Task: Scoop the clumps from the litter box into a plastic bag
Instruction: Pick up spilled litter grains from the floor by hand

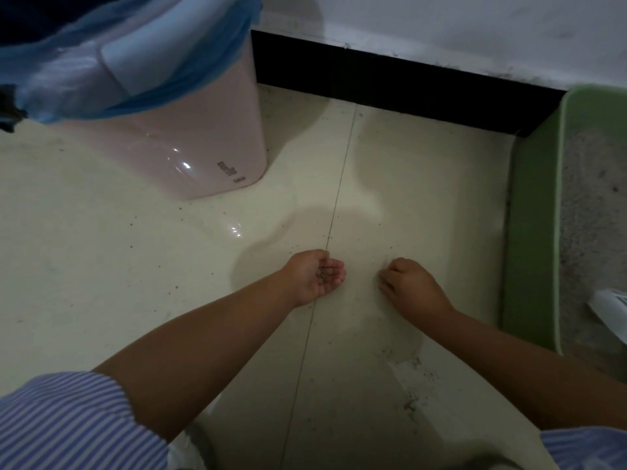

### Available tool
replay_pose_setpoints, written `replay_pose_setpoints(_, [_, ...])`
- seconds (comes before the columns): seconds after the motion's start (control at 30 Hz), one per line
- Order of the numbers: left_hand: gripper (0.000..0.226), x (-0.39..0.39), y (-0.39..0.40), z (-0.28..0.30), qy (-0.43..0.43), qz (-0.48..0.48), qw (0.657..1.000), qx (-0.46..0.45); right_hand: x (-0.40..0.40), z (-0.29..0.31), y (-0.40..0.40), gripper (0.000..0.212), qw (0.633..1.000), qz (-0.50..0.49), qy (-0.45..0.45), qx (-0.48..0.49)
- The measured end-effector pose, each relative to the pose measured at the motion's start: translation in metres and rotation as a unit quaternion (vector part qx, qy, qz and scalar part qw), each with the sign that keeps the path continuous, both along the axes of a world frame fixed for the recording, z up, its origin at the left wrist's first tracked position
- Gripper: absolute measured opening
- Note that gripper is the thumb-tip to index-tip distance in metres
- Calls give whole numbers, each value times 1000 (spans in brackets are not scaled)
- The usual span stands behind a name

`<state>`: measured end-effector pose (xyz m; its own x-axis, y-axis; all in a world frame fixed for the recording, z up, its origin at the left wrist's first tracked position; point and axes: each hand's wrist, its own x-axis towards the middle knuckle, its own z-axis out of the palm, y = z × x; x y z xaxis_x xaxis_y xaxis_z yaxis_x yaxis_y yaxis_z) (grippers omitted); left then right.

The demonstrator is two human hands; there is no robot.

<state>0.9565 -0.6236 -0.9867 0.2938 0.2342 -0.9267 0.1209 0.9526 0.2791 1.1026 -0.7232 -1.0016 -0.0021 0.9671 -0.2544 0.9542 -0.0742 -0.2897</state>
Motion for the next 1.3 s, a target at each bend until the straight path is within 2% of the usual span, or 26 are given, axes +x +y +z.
replay_pose_setpoints(0.07, [42, 0, 0, 0, 0, -1, 1000, 0, 1, -3, 5, 6, 1000, 14, -14, -13])
replay_pose_setpoints(0.13, [41, 0, 0, 0, 3, 3, 1000, -1, 2, -4, 9, 15, 997, 28, -39, -56])
replay_pose_setpoints(0.2, [40, 0, 0, 1, 1, 10, 1000, -4, 6, -3, 16, 5, 991, 19, -41, -125])
replay_pose_setpoints(0.27, [39, 0, 0, 2, -1, 16, 1000, -8, 2, 2, 17, 10, 993, 8, -37, -110])
replay_pose_setpoints(0.37, [39, 0, 0, 2, -4, 27, 1000, -10, -1, -3, 13, 43, 996, -1, -22, -84])
replay_pose_setpoints(0.43, [38, 0, 0, 2, -3, 33, 999, -10, -7, 0, 10, 45, 997, 11, -37, -73])
replay_pose_setpoints(0.5, [39, -1, 0, 3, -3, 38, 999, -13, -13, 14, 17, 34, 994, 4, -65, -86])
replay_pose_setpoints(0.57, [39, -2, 0, 3, -3, 45, 999, -18, -10, 12, 18, 13, 992, -97, -29, -73])
replay_pose_setpoints(0.67, [41, -3, -1, 4, -4, 55, 998, -22, 0, 14, 27, 18, 952, -286, 105, -42])
replay_pose_setpoints(0.73, [43, -2, -4, 6, -6, 56, 998, -31, -2, 29, 31, 18, 911, -342, 227, -23])
replay_pose_setpoints(0.77, [44, -2, -5, 7, -10, 51, 998, -35, -4, 38, 32, 16, 899, -326, 289, -44])
replay_pose_setpoints(0.83, [44, 0, -10, 8, -23, 44, 998, -46, -5, 55, 33, 16, 909, -247, 321, -101])
replay_pose_setpoints(0.93, [45, 2, -14, 10, -56, 42, 995, -64, 11, 61, 31, 23, 940, -190, 254, -121])
replay_pose_setpoints(1.07, [42, -2, -10, 6, -34, 35, 998, -47, 30, 41, 19, 23, 972, -169, 135, -97])
replay_pose_setpoints(1.13, [41, -5, -9, 5, -18, 26, 999, -42, 26, 30, 13, 21, 989, -94, 80, -80])
replay_pose_setpoints(1.23, [40, -5, -8, 6, -8, 24, 999, -36, 20, 11, 7, 18, 997, 43, 58, -41])
replay_pose_setpoints(1.3, [40, -4, -8, 7, -5, 24, 999, -31, 21, 5, 8, 16, 996, 73, 35, -32])
